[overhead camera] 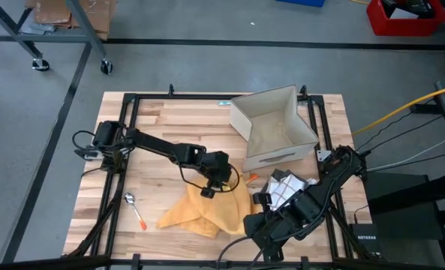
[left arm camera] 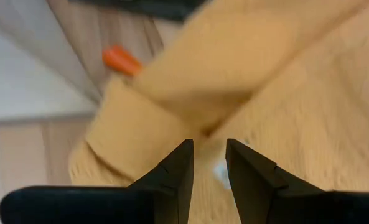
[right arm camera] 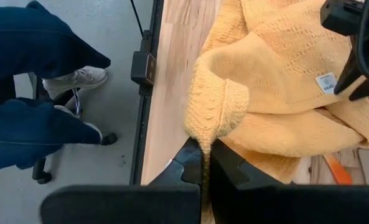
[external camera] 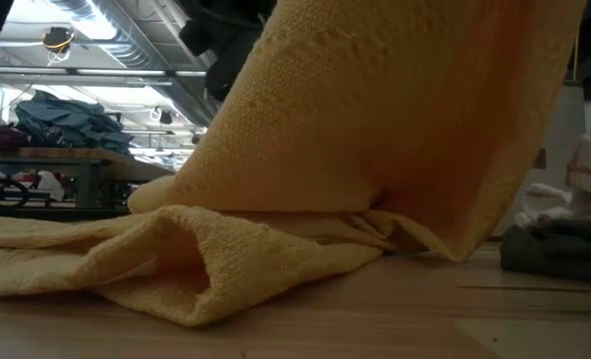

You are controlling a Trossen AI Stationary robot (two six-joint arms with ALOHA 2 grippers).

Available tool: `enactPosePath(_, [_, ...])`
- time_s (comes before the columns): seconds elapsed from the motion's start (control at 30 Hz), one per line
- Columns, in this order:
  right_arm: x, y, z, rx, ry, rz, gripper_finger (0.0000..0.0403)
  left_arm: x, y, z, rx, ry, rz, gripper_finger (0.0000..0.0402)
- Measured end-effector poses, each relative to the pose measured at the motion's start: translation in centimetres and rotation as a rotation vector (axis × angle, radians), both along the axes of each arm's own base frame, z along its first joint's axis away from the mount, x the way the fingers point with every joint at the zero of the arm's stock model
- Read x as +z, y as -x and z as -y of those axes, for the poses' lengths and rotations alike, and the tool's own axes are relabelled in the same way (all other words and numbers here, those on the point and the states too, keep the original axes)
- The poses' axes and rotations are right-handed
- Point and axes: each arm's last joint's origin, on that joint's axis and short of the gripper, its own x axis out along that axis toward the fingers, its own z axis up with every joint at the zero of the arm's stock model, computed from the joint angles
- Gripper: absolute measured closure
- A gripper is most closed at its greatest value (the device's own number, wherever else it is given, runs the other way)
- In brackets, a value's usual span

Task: Fold towel
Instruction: Fold the orange kitchen towel

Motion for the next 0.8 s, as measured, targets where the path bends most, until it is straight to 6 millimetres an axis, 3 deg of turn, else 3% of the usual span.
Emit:
enactPosePath(0.4, [0.0,0.0,0.0,-0.061,-0.03,-0.012,0.0393,-0.6,0.7,0.2,-0.14,-0.112,-0.059,0.0315])
enactPosePath(0.57, [0.0,0.0,0.0,-0.095,-0.048,-0.02,0.0393,0.0,0.1,0.4,-0.238,-0.19,0.055,0.0315])
enactPosePath(0.8, [0.0,0.0,0.0,-0.115,-0.063,-0.029,0.0393,0.9,-0.8,0.6,-0.238,-0.203,0.191,0.0315])
